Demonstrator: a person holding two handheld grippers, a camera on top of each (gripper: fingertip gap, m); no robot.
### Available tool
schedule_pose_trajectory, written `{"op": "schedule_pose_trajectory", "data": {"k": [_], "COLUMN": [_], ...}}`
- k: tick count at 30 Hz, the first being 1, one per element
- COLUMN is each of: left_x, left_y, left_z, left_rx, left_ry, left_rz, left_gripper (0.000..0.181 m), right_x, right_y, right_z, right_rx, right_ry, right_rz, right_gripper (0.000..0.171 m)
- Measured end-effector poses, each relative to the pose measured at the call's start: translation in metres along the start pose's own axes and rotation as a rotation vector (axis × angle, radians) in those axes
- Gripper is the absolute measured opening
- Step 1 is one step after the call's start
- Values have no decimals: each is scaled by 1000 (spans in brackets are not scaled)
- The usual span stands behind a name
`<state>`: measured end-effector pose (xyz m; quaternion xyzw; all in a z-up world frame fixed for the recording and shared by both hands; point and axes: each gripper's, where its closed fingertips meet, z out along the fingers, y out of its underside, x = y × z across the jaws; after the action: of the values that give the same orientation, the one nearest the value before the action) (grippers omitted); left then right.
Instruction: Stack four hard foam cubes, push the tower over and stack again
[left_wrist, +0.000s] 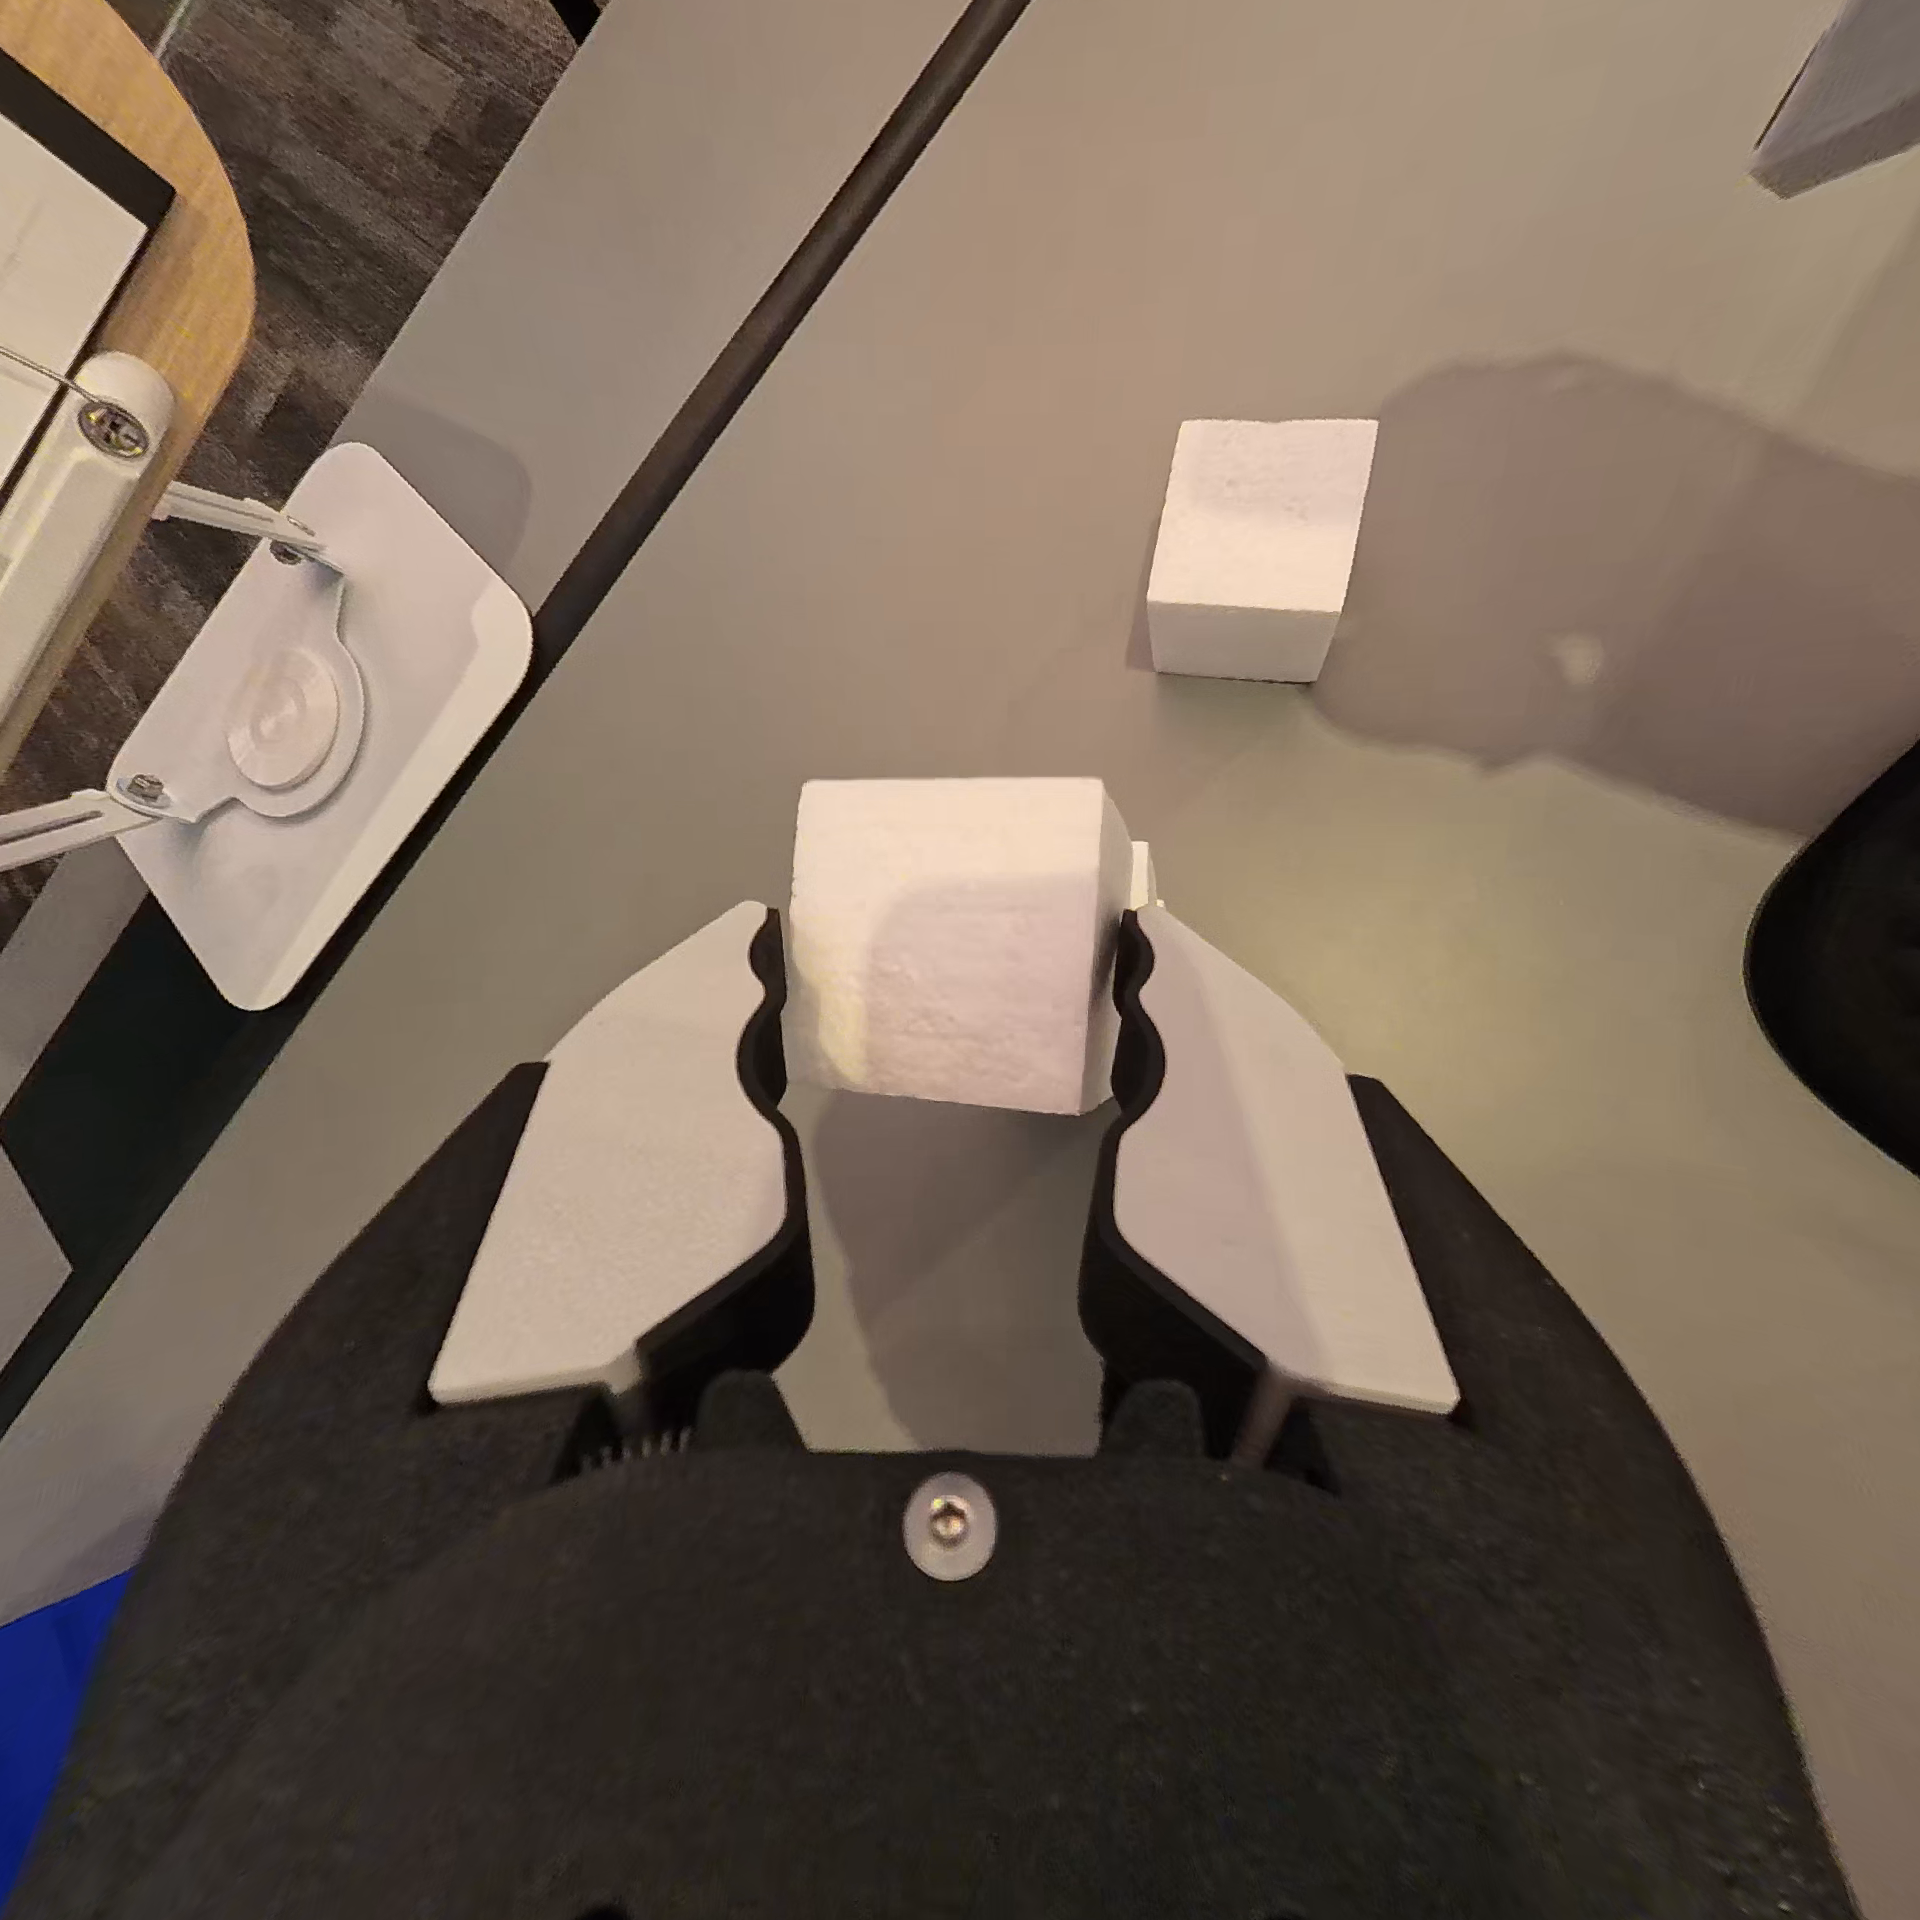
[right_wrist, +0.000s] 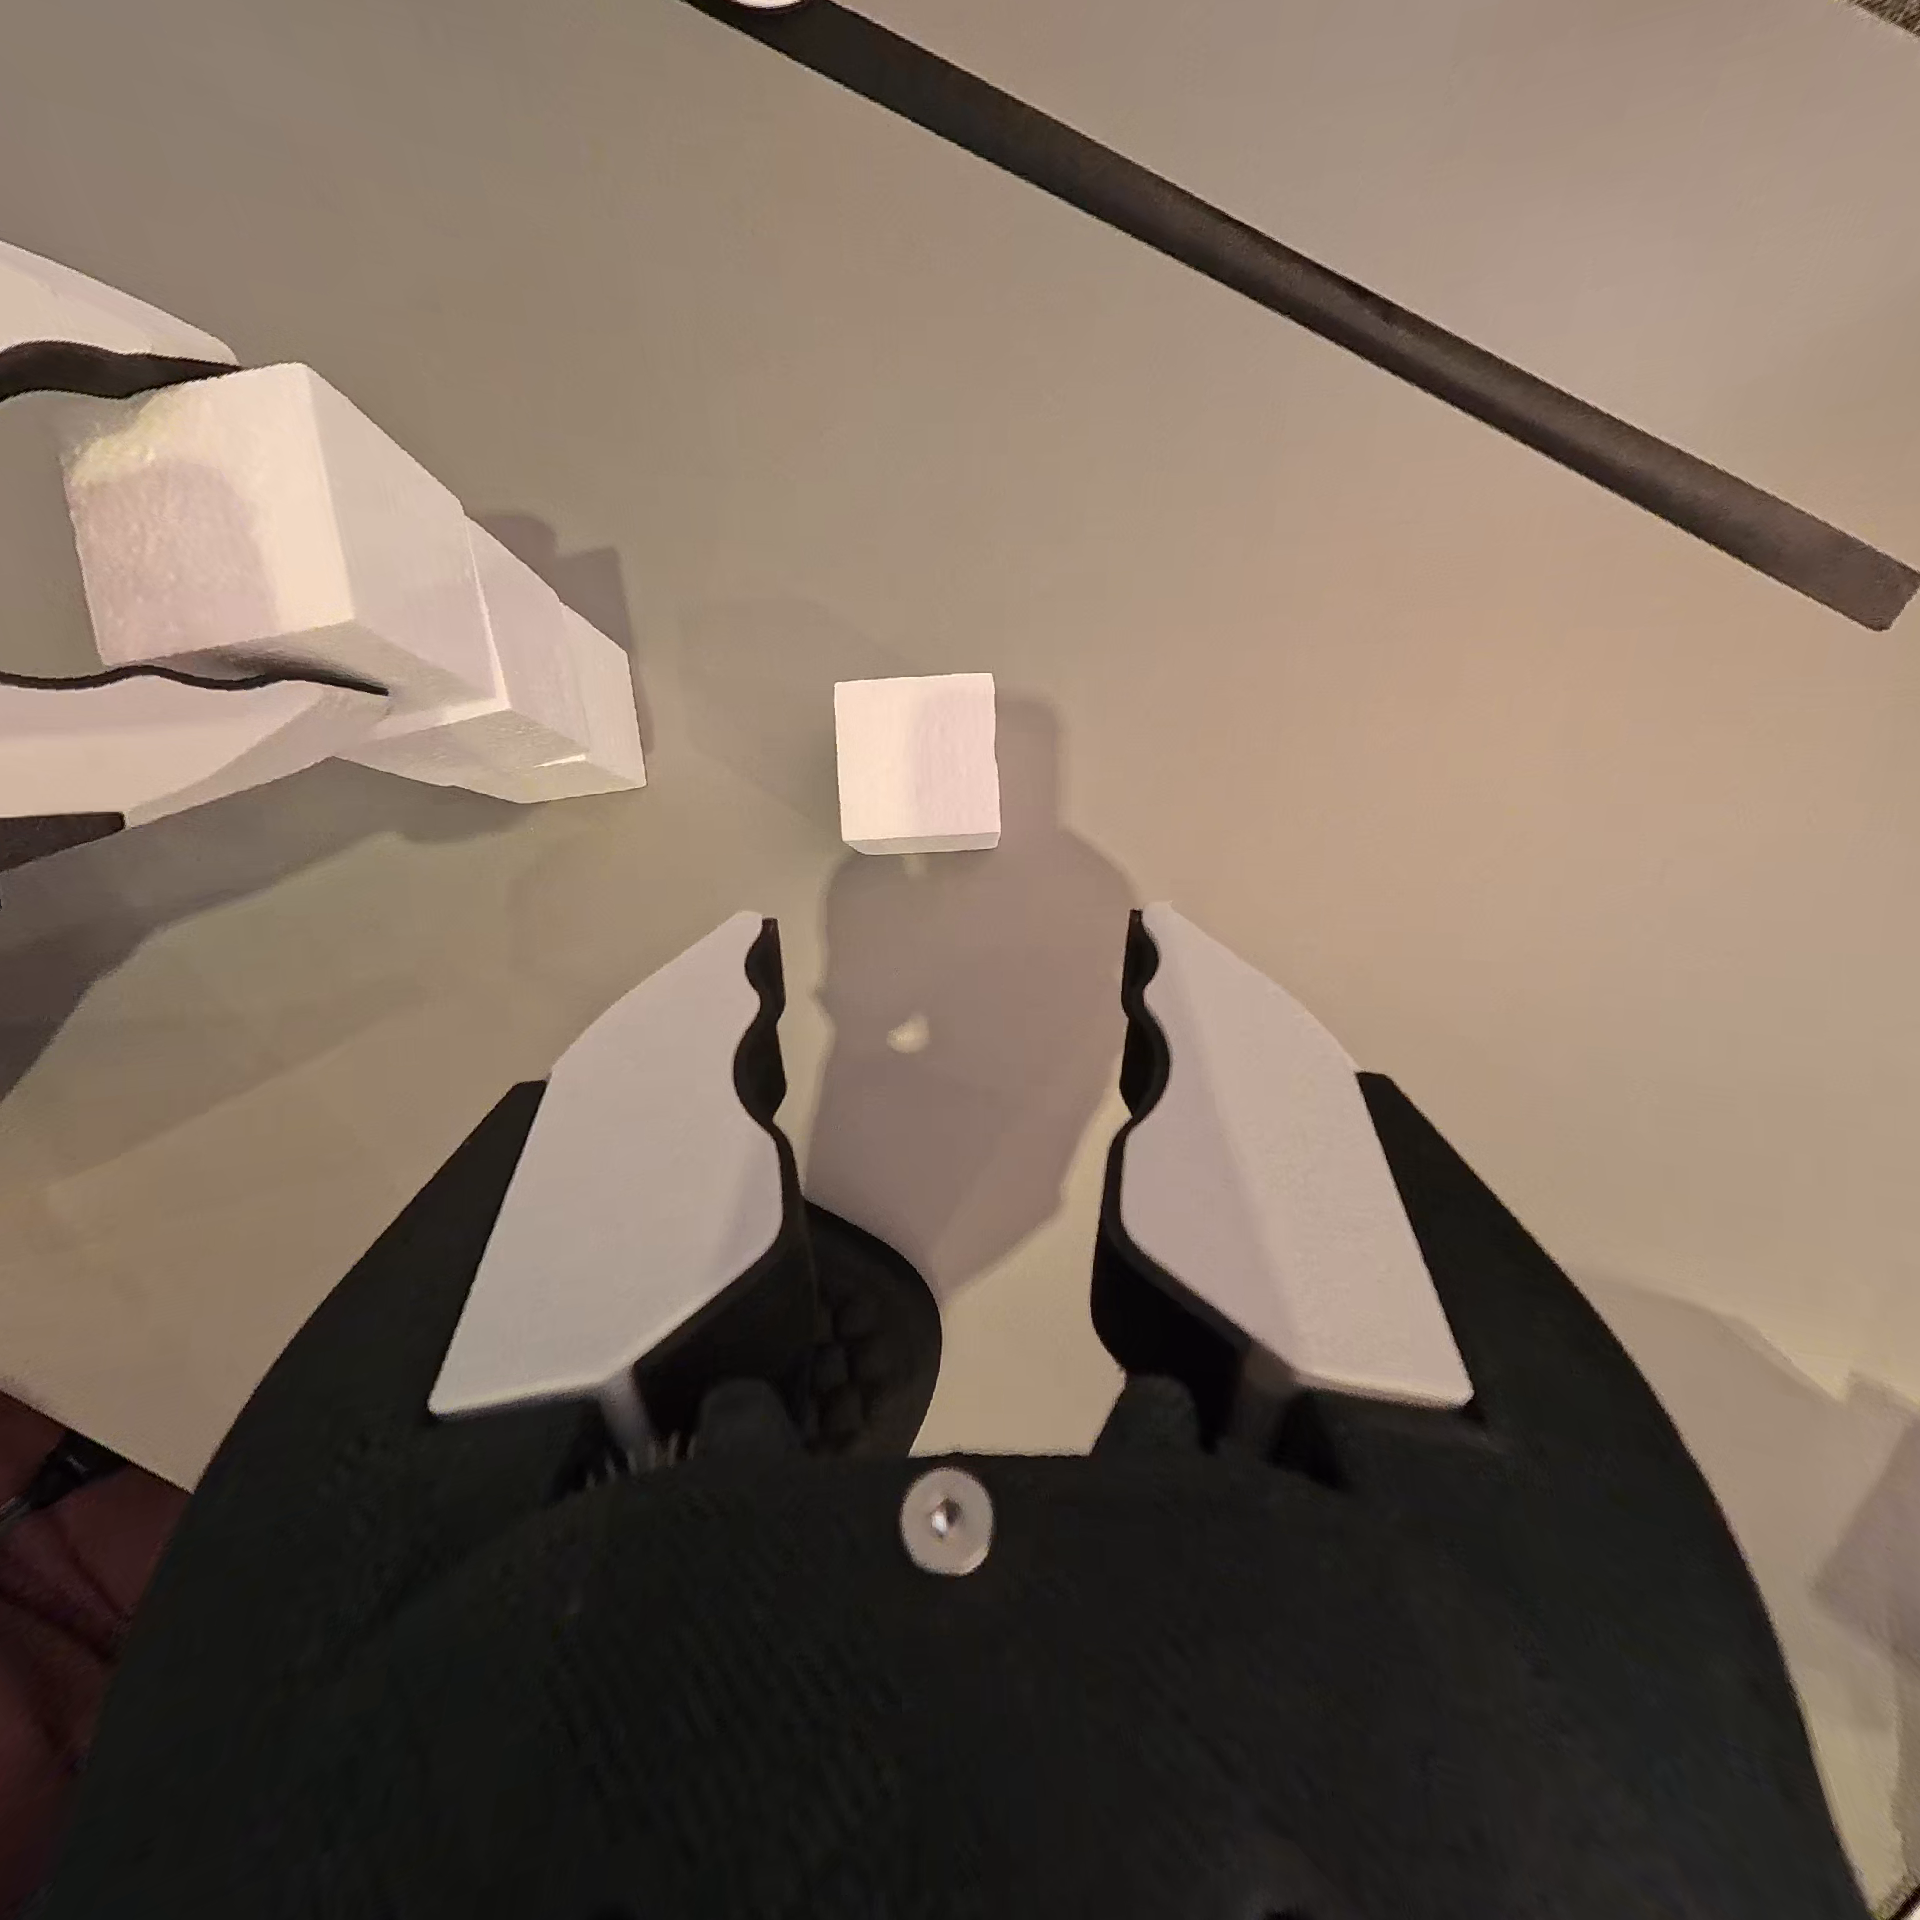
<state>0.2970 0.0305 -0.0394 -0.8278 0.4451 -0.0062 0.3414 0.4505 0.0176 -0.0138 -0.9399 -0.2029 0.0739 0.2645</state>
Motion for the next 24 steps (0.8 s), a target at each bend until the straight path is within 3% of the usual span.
{"op": "schedule_pose_trajectory", "data": {"k": [11,17,24], "left_x": [1,1,-7], "left_y": [0,3,0], "left_z": [1,2,-14], "left_rx": [5,-14,61], "left_ry": [-1,13,58], "left_rz": [-4,-9,-42], "left_gripper": [62,86,80], "right_x": [3,4,3], "right_y": [6,9,13], "right_z": [9,20,45], "right_rx": [-44,-80,-152], "right_ry": [-9,-23,-48], "right_rz": [7,10,3], "right_gripper": [64,64,64]}}
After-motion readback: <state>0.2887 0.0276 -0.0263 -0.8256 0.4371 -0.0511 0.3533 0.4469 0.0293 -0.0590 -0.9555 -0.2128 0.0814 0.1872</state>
